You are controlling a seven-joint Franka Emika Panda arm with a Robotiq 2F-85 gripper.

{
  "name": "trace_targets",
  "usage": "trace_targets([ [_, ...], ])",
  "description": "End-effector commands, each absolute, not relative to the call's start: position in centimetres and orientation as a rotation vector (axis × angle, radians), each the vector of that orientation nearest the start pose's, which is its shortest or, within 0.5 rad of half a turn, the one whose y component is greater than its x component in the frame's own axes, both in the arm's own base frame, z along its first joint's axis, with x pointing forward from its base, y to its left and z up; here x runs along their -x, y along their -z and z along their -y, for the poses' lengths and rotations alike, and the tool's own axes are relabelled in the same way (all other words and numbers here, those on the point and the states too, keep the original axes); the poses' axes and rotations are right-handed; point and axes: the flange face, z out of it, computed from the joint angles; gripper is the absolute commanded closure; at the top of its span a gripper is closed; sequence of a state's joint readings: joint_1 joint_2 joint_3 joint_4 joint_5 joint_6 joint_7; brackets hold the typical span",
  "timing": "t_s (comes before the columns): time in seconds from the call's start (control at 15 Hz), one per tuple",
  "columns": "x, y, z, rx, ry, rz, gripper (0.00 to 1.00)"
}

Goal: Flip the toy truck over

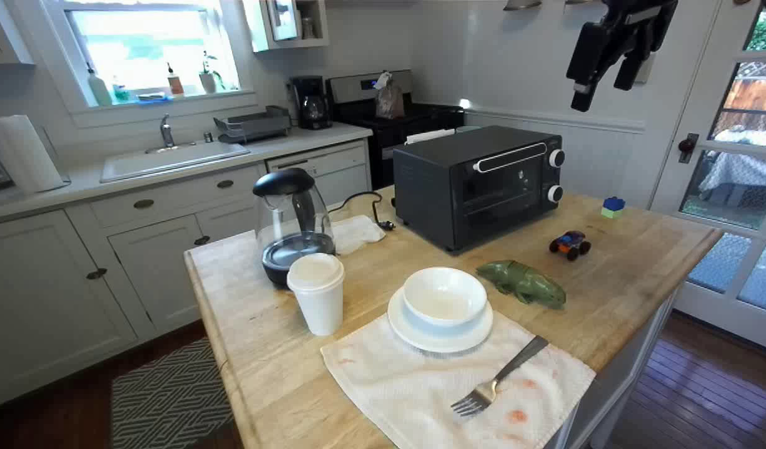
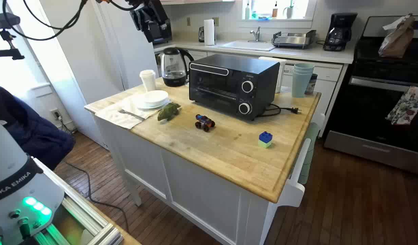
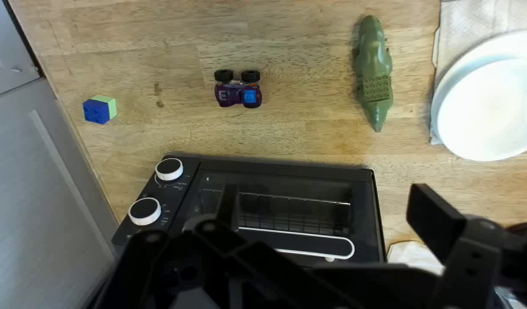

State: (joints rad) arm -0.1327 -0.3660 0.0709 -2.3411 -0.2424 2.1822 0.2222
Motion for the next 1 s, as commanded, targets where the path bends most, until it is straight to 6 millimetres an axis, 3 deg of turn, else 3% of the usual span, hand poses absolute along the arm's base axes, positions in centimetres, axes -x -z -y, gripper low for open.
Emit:
trace_targets([
  [0.0,-45.7,-49.7,3.5,3.329,0.372,-0.278,0.0],
  [0.47,-45.7,-49.7,3.5,3.329,0.372,-0.278,0.0],
  [0.6,-47.0,-46.8,5.2,3.325,0.3,-0.529,0.0],
  [0.93,-48.2,-40.7,9.0,3.18,0.168,-0.975,0.0],
])
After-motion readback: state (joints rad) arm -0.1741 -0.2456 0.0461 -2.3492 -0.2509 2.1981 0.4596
